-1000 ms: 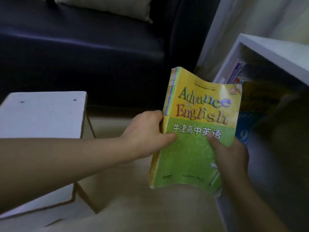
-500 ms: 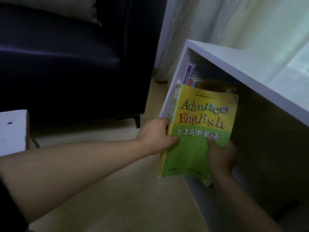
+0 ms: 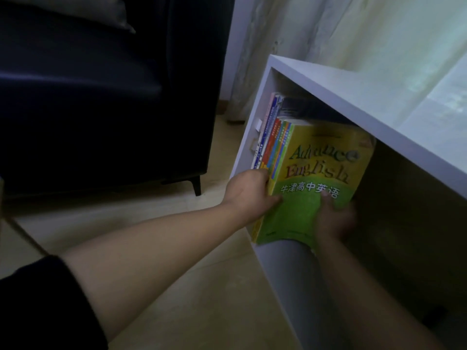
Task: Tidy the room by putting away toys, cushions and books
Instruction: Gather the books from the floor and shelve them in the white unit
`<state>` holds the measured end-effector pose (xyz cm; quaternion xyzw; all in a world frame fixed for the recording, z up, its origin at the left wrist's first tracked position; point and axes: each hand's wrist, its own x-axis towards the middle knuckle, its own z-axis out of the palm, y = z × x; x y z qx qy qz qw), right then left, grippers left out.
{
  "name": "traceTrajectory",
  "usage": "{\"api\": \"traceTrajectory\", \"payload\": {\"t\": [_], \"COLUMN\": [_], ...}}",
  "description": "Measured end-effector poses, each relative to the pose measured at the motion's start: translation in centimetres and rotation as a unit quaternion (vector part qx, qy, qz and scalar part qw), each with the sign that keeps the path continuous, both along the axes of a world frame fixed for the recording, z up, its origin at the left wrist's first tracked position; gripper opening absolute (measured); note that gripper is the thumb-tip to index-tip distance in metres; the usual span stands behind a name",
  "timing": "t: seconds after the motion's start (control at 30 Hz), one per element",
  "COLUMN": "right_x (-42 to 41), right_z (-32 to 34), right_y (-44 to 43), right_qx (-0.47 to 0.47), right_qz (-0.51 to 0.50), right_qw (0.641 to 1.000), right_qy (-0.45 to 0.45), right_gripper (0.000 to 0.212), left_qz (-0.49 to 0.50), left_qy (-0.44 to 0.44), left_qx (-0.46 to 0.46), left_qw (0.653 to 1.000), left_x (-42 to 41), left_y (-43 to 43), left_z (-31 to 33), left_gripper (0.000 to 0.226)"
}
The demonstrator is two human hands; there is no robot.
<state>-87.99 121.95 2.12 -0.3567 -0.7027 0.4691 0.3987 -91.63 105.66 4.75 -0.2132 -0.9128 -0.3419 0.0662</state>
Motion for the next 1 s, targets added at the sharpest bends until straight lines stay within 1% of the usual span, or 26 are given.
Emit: {"api": "traceTrajectory", "payload": {"t": [0.2,0.33,0.4,0.5,0.6,0.67,0.73,0.83,0.9,1.0], "right_x": [0.6,0.4,0.6,1.2,2.1,2.7,3.1,3.1,3.0,2.6], "right_z": [-3.7,-3.6,-3.8,-4.5,-5.0,-5.3,-5.6,-5.9,-5.7,-5.2], "right_y": [1.1,1.4,1.8,1.8,1.6,1.8,1.9,1.8,1.6,1.5], "right_qx": [-0.044,-0.041,-0.033,-0.040,-0.043,-0.031,-0.009,0.033,0.067,0.098], "right_qz": [0.006,0.001,0.002,0.019,0.032,0.039,0.029,0.004,-0.012,-0.021], "right_qw": [0.999,0.999,0.999,0.998,0.995,0.992,0.990,0.987,0.981,0.977], "right_qy": [0.012,0.008,-0.007,-0.050,-0.089,-0.114,-0.138,-0.159,-0.182,-0.189], "right_gripper": [0.053,0.047,0.051,0.063,0.066,0.066,0.062,0.068,0.068,0.064], "left_qz": [-0.018,-0.021,-0.021,-0.026,-0.030,-0.037,-0.064,-0.119,-0.125,-0.125], "left_qy": [0.012,0.005,0.002,-0.003,-0.010,-0.019,-0.034,-0.072,-0.093,-0.103], "left_qx": [-0.035,-0.028,-0.025,-0.021,-0.025,-0.030,-0.036,-0.035,-0.018,-0.005], "left_qw": [0.999,0.999,0.999,0.999,0.999,0.999,0.997,0.990,0.988,0.987], "left_x": [-0.7,-1.4,-1.7,-1.9,-2.0,-2.0,-2.1,-2.0,-2.1,-2.5], "left_y": [0.8,0.7,0.8,0.7,0.7,0.8,0.6,0.0,-0.4,-0.6], "left_z": [-2.2,-2.8,-2.9,-3.1,-3.1,-2.9,-2.6,-2.5,-2.4,-2.0], "left_gripper": [0.037,0.042,0.043,0.043,0.043,0.045,0.049,0.052,0.048,0.048]}}
